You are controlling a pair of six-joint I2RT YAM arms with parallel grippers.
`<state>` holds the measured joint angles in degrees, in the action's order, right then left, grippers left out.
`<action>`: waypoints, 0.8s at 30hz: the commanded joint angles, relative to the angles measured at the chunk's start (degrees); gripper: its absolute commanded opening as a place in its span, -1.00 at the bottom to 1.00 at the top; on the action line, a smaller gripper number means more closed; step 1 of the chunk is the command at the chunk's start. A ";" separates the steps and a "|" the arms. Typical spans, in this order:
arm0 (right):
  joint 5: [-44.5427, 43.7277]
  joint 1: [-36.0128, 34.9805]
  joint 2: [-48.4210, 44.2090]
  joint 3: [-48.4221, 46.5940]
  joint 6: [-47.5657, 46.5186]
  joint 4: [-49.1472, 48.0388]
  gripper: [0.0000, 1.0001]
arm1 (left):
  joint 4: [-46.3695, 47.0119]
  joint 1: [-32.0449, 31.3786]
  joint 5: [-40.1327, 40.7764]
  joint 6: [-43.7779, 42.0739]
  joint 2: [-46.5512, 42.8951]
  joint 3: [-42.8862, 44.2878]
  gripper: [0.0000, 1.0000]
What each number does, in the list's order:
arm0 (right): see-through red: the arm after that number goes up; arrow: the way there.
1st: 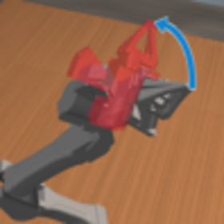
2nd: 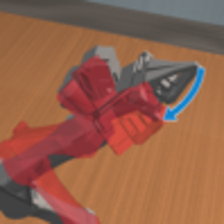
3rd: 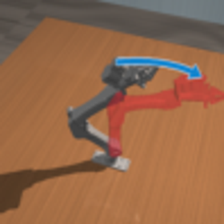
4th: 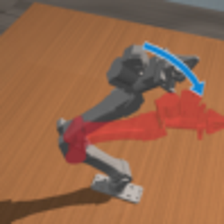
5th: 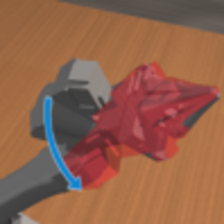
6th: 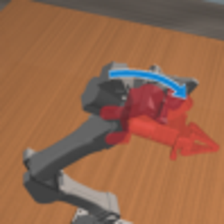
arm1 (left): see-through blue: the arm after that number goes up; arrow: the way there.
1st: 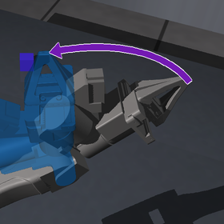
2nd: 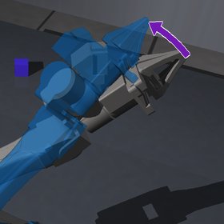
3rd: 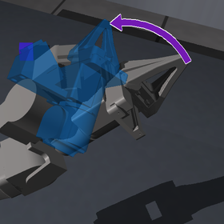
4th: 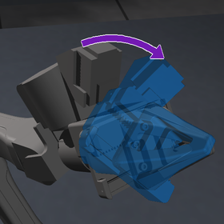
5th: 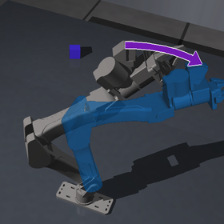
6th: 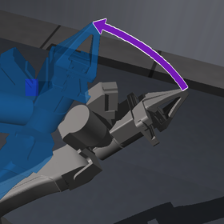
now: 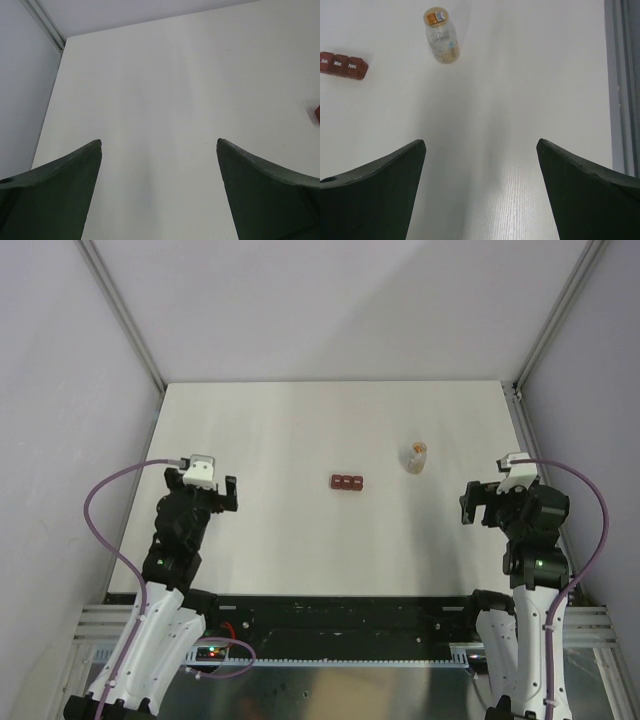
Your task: Sort the pills into containers
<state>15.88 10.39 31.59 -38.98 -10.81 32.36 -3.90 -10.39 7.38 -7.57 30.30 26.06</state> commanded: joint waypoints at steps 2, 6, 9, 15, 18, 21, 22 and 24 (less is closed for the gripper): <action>1.72 0.41 -1.56 -0.06 0.10 -1.02 0.99 | 2.76 0.64 0.30 -0.11 -0.29 -0.17 0.99; 2.04 0.42 -1.88 -0.12 0.50 -1.14 0.99 | 3.07 0.64 -0.83 0.87 -0.40 -0.44 0.99; 1.98 0.42 -1.97 -0.13 0.60 -1.32 0.99 | 3.48 0.59 -1.58 1.80 -0.09 -0.47 0.99; 2.05 0.43 -2.04 -0.11 0.84 -1.48 0.99 | 3.63 0.61 -0.94 3.04 1.29 0.59 0.99; 2.13 0.42 -1.90 -0.06 0.95 -1.57 0.99 | 3.56 0.63 -0.26 3.84 1.30 1.40 0.99; 2.32 0.42 -1.53 -0.11 0.81 -1.44 0.99 | 3.05 0.58 -0.75 5.13 0.76 1.82 0.99; 2.28 0.42 -1.40 -0.12 0.80 -1.39 0.99 | 2.86 0.61 -1.43 5.60 0.39 1.85 0.99; 2.13 0.42 -1.08 -0.13 0.79 -1.35 0.99 | 2.59 0.63 -2.75 6.29 -0.33 1.64 0.99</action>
<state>17.47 10.61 30.13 -38.98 -10.57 32.32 -3.42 -10.33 6.63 -4.12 31.55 25.96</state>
